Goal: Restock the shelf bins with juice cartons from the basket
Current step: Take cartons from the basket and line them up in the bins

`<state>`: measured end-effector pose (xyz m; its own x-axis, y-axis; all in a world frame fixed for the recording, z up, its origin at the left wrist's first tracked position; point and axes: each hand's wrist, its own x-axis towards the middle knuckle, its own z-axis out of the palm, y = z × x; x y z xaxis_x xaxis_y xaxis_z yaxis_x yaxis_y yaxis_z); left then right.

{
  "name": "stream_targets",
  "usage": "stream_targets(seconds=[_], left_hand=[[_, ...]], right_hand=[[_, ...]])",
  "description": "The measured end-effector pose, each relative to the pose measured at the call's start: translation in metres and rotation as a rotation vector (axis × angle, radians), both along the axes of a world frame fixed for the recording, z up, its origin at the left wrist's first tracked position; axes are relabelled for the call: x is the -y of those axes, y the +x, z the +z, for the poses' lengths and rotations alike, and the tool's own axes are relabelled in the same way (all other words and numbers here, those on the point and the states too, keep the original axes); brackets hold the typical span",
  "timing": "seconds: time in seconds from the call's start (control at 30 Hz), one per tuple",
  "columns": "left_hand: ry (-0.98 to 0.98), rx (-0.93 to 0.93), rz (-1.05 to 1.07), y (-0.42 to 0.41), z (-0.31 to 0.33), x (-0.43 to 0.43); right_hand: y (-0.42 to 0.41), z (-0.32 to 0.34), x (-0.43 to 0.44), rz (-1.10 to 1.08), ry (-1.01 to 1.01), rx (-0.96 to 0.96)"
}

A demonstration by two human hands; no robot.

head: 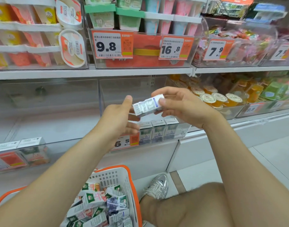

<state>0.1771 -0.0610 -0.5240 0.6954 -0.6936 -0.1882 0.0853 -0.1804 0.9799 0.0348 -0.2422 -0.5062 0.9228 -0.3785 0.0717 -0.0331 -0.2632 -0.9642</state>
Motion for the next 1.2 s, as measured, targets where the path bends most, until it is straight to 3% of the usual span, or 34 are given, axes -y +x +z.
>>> stream_targets(seconds=[0.07, 0.13, 0.23, 0.33, 0.5, 0.9, 1.1, 1.2], left_hand=[[0.142, 0.509, 0.015, 0.000, -0.008, 0.003], [0.183, 0.895, -0.016, 0.002, -0.019, 0.004], [0.300, 1.167, -0.259, 0.004, -0.043, 0.010], [0.429, 1.305, -0.411, 0.005, -0.070, 0.014], [0.444, 1.403, -0.390, 0.010, -0.093, 0.014], [0.405, 1.364, -0.413, 0.016, -0.090, 0.015], [0.304, 1.308, -0.451, 0.021, -0.088, 0.010], [0.225, 1.239, -0.442, 0.024, -0.086, 0.007]], right_hand=[[-0.002, -0.001, 0.004, -0.215, -0.067, -0.024], [-0.005, -0.003, 0.010, -0.490, -0.297, -0.079], [-0.012, -0.012, 0.025, -0.761, -0.550, -0.183], [-0.012, -0.019, 0.036, -0.846, -0.736, -0.284], [-0.001, -0.027, 0.036, -0.749, -0.904, -0.432], [0.005, -0.030, 0.025, -0.418, -1.083, -0.990], [0.004, -0.026, 0.016, -0.387, -1.070, -0.975], [0.006, -0.023, -0.003, -0.357, -1.057, -0.835]])
